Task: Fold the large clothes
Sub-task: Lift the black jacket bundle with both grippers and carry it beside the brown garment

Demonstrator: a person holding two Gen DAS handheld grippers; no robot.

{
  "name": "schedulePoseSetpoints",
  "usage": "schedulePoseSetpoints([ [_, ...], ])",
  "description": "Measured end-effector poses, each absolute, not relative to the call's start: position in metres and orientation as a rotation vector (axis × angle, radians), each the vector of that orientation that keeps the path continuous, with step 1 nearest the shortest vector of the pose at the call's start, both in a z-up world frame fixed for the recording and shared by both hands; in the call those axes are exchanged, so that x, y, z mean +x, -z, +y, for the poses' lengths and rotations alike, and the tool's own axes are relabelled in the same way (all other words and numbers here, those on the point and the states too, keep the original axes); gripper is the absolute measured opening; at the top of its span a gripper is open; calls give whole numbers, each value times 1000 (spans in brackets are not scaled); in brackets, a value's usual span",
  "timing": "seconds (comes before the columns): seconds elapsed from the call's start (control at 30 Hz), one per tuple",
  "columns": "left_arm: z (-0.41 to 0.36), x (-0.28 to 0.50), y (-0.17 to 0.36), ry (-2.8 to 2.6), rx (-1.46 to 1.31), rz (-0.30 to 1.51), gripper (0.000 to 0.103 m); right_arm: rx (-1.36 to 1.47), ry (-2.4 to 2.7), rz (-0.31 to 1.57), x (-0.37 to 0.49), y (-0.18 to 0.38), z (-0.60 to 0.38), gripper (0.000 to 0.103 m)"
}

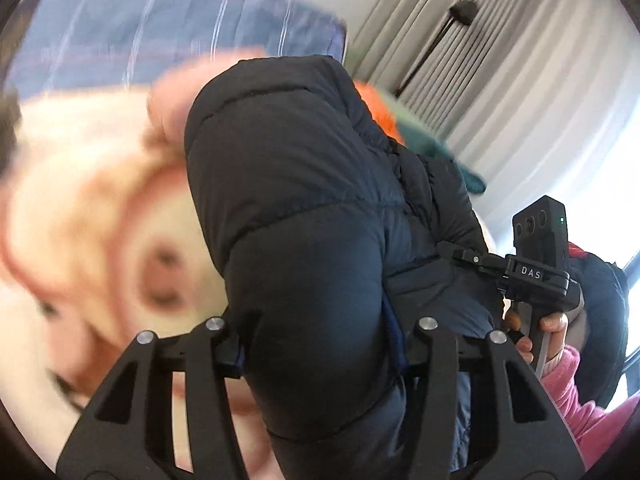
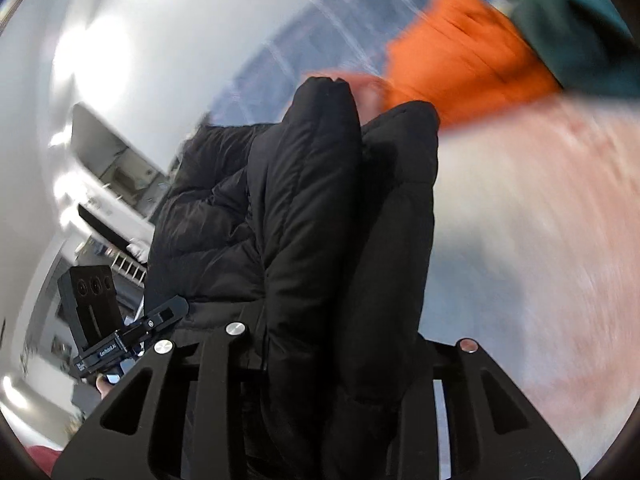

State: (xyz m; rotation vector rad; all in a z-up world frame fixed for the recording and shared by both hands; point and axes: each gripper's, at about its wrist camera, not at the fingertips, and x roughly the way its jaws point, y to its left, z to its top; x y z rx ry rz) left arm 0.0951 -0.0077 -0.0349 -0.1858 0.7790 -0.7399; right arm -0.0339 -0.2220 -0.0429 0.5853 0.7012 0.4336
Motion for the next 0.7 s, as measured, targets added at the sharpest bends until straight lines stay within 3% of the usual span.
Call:
schedulePoseSetpoints([
  [0.2,52,115,-57,599,-87,598,52,438,-573,590,38,-41,-147,32],
  [0.37,107,176,-100,467,-104,529,53,556,-666,629,147,-74,-92,32],
  [0.53,148,249,-99,392,-148,526,54,494,-643,653,234,-80,-50,32],
  [0.7,167,334,-52,310,-160,609,54,508,-596,740,314,-31,-19,32],
])
